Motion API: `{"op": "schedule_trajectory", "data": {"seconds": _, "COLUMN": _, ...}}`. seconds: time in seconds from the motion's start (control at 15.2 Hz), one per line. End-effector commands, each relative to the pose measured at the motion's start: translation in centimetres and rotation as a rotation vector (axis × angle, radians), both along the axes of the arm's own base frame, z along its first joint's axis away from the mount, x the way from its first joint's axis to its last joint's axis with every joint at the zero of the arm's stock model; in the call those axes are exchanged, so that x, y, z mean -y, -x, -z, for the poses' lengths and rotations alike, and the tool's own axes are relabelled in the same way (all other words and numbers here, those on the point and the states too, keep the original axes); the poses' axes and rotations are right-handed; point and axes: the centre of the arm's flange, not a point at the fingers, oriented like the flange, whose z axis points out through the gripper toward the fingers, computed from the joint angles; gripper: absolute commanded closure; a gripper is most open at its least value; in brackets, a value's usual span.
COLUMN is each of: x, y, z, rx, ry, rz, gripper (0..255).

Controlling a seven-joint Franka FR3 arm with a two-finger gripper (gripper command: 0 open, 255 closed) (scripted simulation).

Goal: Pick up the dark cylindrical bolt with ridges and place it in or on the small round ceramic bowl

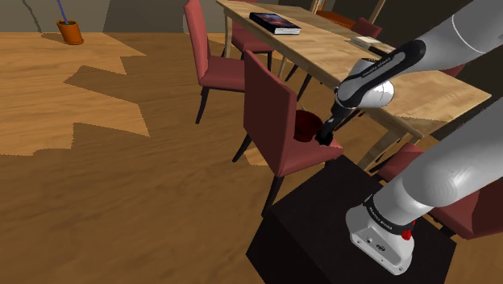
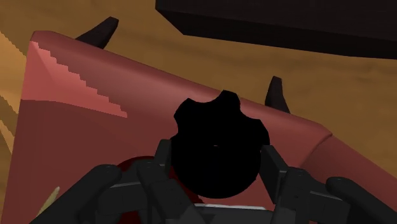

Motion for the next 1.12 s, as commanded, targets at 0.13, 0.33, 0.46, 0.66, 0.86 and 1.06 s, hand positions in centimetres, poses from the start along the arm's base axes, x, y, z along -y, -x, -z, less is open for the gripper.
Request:
{"op": "schedule_trajectory", "data": {"seconds": 0.13, "x": -0.1, "y": 0.0, "z": -2.1, "rx": -0.001, "ry": 0.000, "rz": 0.000, "gripper": 255}}
{"op": "schedule_trajectory", "data": {"seconds": 0.33, "x": -0.1, "y": 0.0, "z": -3.7, "rx": -0.001, "ry": 0.000, "rz": 0.000, "gripper": 255}}
{"op": "schedule_trajectory", "data": {"seconds": 0.46, "x": 0.4, "y": -1.2, "z": -3.8, "rx": -0.001, "ry": 0.000, "rz": 0.000, "gripper": 255}}
{"op": "schedule_trajectory", "data": {"seconds": 0.66, "x": 2.0, "y": -4.8, "z": -3.7, "rx": -0.001, "ry": 0.000, "rz": 0.000, "gripper": 255}}
{"op": "schedule_trajectory", "data": {"seconds": 0.86, "x": 3.5, "y": -8.5, "z": -3.7, "rx": -0.001, "ry": 0.000, "rz": 0.000, "gripper": 255}}
{"op": "schedule_trajectory", "data": {"seconds": 1.06, "x": 5.1, "y": -12.1, "z": -3.6, "rx": -0.001, "ry": 0.000, "rz": 0.000, "gripper": 255}}
